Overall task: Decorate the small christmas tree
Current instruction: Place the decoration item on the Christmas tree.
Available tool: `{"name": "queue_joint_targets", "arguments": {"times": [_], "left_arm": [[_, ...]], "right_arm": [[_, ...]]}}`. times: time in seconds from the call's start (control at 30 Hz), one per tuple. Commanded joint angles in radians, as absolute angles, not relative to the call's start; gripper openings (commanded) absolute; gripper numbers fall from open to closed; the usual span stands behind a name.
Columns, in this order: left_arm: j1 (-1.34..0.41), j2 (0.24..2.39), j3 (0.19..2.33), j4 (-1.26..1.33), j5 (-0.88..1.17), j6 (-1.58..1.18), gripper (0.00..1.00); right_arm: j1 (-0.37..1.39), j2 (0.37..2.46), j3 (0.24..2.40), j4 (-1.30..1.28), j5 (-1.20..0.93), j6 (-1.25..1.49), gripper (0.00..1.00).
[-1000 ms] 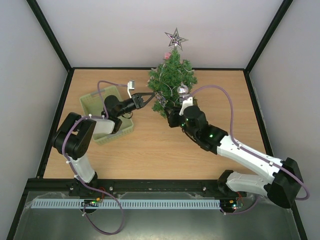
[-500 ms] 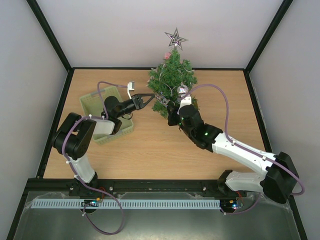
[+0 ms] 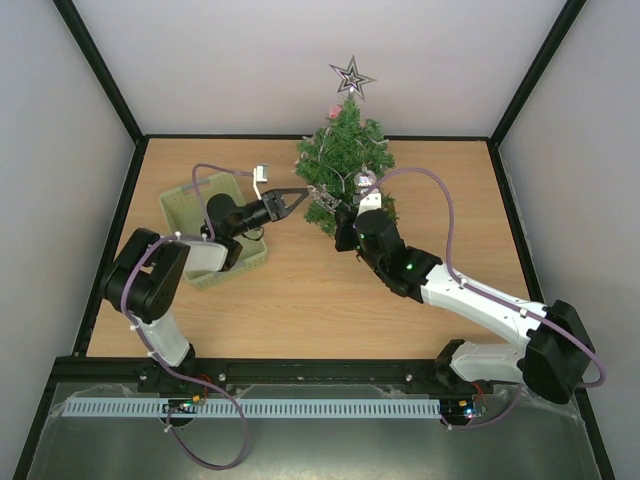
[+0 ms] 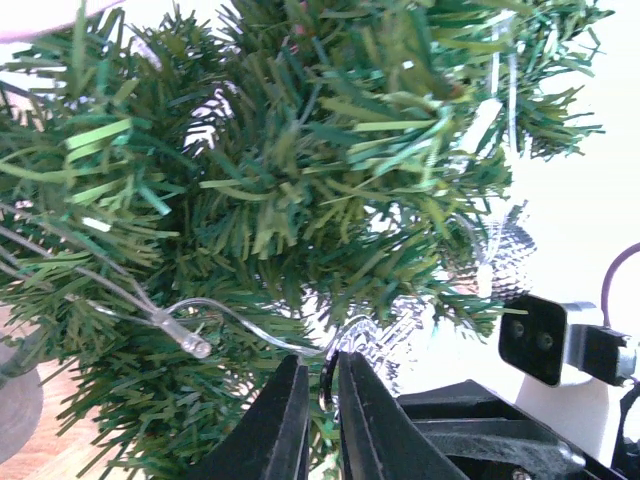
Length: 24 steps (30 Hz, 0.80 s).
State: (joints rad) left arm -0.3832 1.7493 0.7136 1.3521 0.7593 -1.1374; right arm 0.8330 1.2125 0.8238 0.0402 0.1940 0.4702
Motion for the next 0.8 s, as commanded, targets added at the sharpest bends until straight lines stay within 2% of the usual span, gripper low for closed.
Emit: {"name": "queue_joint_targets", "arguments": {"times": [0.0, 0.37, 0.77], "left_arm": [[-0.382, 1.692, 0.7, 1.503, 0.772, -1.101, 0.13], [-0.382, 1.677, 0.701, 1.476, 0.772, -1.085, 0.22], [-0.382, 1.648, 0.702, 1.386, 0.766, -1.023, 0.29]], "right_arm": [[0.828, 1.213, 0.849, 0.072, 0.214, 0.457, 0.15], [0.828, 1.196, 0.85, 0.074, 0.212, 0.454, 0.19], [0.828, 1.175, 0.843, 0.055, 0.222, 0.454, 0.3]]}}
